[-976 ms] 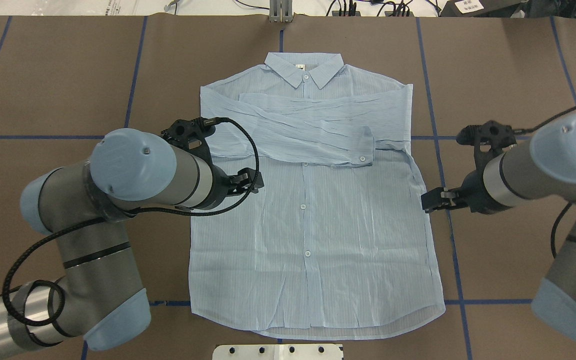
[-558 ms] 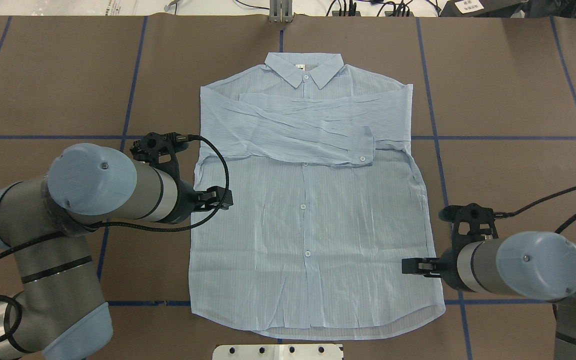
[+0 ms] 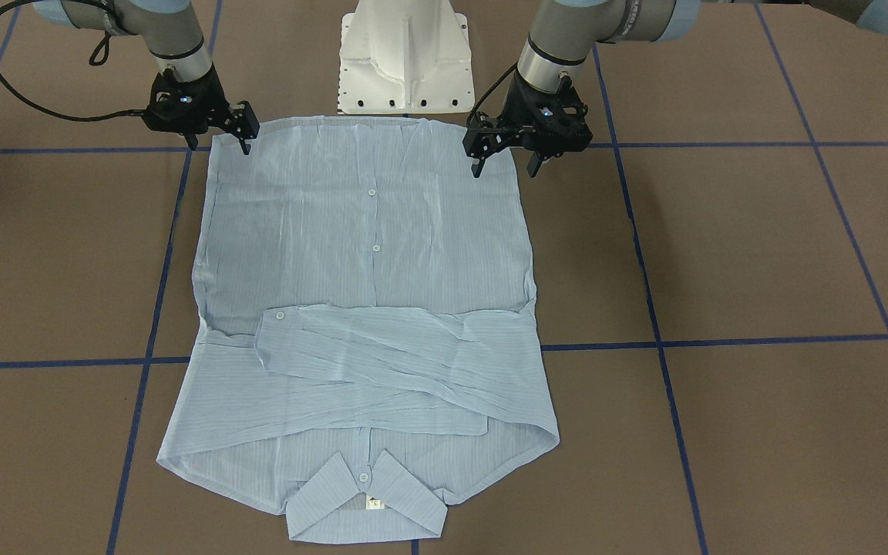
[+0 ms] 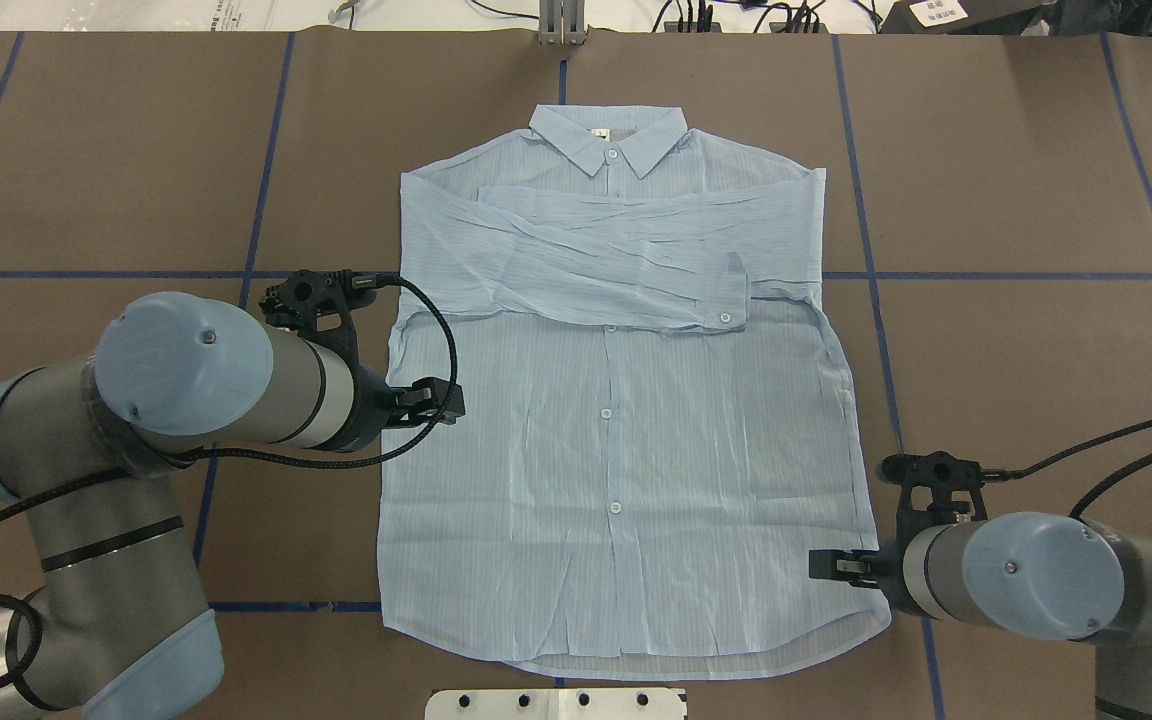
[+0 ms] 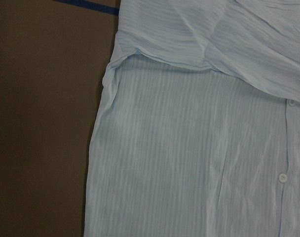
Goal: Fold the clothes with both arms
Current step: 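Move both grippers to the shirt's side edges near the hem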
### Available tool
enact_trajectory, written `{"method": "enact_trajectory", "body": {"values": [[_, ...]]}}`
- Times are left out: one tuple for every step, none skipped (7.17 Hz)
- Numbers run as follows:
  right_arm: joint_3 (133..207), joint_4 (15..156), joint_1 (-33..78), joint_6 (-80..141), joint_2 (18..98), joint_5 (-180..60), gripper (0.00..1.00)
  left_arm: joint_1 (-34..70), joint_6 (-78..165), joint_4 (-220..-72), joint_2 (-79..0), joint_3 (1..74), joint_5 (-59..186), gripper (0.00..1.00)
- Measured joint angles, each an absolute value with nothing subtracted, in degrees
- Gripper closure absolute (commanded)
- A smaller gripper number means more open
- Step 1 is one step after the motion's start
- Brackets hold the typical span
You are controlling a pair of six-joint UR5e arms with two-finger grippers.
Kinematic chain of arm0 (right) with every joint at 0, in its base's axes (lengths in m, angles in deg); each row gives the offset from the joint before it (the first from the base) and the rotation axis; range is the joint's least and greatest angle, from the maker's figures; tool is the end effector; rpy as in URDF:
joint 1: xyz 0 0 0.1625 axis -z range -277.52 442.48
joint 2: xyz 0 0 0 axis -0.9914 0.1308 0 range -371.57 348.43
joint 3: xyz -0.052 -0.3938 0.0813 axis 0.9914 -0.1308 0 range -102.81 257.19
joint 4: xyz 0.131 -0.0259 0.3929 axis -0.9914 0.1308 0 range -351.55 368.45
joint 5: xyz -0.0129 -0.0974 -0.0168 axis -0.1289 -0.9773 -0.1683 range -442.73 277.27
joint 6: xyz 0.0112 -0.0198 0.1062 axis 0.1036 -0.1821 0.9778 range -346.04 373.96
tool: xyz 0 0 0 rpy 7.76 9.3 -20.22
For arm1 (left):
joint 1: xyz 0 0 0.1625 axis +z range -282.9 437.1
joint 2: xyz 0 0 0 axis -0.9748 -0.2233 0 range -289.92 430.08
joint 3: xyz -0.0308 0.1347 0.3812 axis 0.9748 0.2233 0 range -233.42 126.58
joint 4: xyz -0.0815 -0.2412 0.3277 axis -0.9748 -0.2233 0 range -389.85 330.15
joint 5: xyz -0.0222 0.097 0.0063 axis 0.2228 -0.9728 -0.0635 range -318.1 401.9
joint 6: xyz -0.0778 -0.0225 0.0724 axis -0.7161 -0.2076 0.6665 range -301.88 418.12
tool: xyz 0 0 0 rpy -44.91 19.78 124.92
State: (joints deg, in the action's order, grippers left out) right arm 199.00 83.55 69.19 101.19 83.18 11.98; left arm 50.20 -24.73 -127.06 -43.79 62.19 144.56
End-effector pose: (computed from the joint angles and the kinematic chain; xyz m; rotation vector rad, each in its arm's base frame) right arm -0.4219 -0.2273 0.4016 0.0245 -0.7364 0.1453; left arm 0.4524 -0.3522 0.2094 0.0948 1.0026 -0.2057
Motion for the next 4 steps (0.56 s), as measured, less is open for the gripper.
{"method": "enact_trajectory", "body": {"values": [[198.19, 83.52, 69.23, 101.26, 83.26, 12.67, 0.12, 50.23, -24.77, -127.06, -43.92, 62.2, 144.54, 0.0], [197.81, 83.52, 69.23, 101.34, 83.31, 13.84, 0.17, 50.24, -24.82, -127.06, -43.88, 62.19, 144.5, 0.0], [197.67, 83.51, 69.24, 101.41, 83.33, 15.1, 0.22, 50.23, -24.84, -127.06, -43.73, 62.15, 144.48, 0.0], [197.64, 83.51, 69.27, 101.48, 83.35, 16.28, 0.28, 50.23, -24.85, -127.06, -43.66, 62.08, 144.47, 0.0]]}}
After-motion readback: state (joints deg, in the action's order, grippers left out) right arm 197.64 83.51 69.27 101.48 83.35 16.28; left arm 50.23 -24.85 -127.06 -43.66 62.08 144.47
